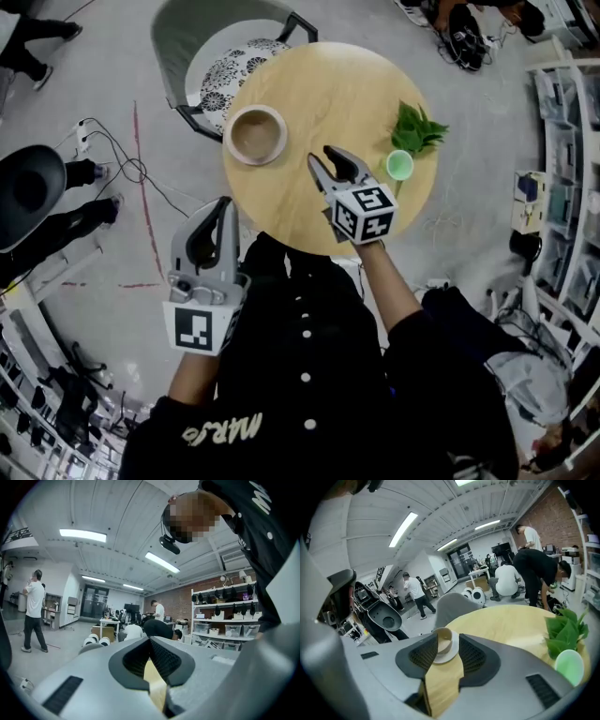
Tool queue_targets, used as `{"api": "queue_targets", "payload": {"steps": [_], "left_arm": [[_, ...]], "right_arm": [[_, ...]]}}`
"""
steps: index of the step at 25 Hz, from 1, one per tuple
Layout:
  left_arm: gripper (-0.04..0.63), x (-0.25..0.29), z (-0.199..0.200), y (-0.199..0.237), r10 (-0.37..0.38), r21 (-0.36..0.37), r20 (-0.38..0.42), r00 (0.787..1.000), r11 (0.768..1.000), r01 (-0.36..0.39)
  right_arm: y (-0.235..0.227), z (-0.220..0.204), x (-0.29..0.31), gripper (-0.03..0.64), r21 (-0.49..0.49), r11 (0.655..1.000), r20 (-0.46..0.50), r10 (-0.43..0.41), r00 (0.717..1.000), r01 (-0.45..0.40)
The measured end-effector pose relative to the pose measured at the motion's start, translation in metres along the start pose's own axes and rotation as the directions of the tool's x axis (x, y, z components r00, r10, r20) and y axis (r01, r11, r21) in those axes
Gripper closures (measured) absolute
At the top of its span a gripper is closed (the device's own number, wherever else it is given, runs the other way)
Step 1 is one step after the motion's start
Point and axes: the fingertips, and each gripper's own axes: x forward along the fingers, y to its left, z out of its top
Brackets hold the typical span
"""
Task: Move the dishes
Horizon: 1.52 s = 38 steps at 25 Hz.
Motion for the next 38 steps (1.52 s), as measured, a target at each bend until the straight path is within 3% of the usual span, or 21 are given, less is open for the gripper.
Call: {"api": "queue_targets", "payload": {"steps": [10,18,25,34,38], "left_arm": [[0.592,-0.019,-0.014,0.025,0.049,-0.021,-0.013,0.999,0.999,-0.049],[0.592,-0.015,-0.040,0.033,0.058,-0.074,-0.053,0.997,0.995,-0.062],[0.592,-0.012,-0.059,0.036,0.060,-0.124,-0.084,0.995,0.990,-0.070],[0.592,-0.012,-0.064,0.042,0.061,-0.125,-0.105,0.993,0.989,-0.074],[0.592,-0.011,-0.066,0.044,0.065,-0.128,-0.106,0.992,0.989,-0.079]], "right_arm": [[0.014,-0.023,0.076,0.474,0.043,0.999,-0.144,0.023,0.989,-0.017],[0.012,-0.051,0.116,0.493,0.172,0.985,-0.245,0.056,0.968,-0.014],[0.011,-0.060,0.132,0.522,0.300,0.954,-0.275,0.069,0.959,0.017],[0.008,-0.062,0.140,0.548,0.328,0.943,-0.322,0.050,0.945,0.062],[0.004,-0.060,0.144,0.598,0.337,0.937,-0.335,0.026,0.942,0.094]]}}
